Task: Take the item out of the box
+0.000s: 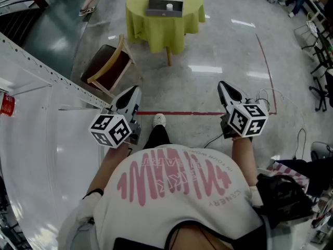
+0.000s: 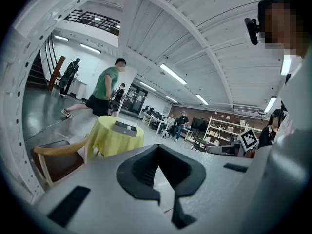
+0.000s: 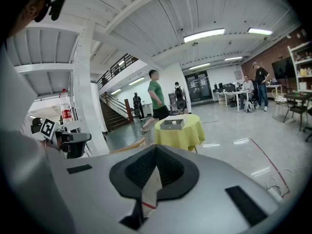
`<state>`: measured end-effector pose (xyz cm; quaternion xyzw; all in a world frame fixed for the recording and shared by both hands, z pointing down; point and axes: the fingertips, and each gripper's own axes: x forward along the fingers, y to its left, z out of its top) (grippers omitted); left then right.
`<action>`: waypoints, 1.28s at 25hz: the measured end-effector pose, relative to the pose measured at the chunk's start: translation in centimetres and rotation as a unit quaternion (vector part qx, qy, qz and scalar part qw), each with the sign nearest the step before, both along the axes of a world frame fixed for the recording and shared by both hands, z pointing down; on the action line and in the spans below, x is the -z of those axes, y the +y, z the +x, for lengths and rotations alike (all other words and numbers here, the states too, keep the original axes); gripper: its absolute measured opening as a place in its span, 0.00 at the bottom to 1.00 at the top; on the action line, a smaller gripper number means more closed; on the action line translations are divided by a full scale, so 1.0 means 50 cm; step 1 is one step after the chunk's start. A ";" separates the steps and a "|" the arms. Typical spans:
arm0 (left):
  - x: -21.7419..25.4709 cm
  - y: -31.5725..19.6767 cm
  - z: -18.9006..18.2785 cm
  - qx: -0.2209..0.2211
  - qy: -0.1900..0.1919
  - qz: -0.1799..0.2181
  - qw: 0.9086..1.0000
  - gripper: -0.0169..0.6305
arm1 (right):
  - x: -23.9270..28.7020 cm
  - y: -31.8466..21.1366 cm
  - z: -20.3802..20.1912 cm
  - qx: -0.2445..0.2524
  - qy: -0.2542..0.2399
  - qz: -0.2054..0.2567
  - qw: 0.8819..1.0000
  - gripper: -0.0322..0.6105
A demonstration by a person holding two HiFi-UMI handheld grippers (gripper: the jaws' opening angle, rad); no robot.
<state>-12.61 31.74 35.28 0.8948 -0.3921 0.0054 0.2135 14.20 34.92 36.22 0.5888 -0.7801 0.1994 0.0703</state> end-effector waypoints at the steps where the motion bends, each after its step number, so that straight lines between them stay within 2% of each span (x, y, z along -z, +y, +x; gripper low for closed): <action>1: -0.002 -0.002 0.000 -0.001 -0.001 -0.001 1.000 0.04 | -0.001 -0.002 0.000 -0.001 0.001 0.000 1.000 0.06; 8: -0.010 -0.025 -0.009 0.004 0.002 -0.006 1.000 0.04 | -0.016 -0.028 0.000 -0.003 0.002 -0.015 1.000 0.06; 14: -0.012 -0.086 -0.009 0.005 0.010 -0.007 1.000 0.04 | -0.021 -0.087 0.004 -0.002 0.005 -0.023 1.000 0.06; 21: -0.003 -0.216 -0.015 0.023 0.018 -0.014 0.999 0.04 | 0.009 -0.205 0.009 -0.001 0.001 -0.018 1.000 0.06; 32: 0.062 -0.417 -0.007 -0.023 0.018 0.011 1.000 0.04 | 0.053 -0.406 -0.013 -0.011 0.012 -0.014 1.000 0.06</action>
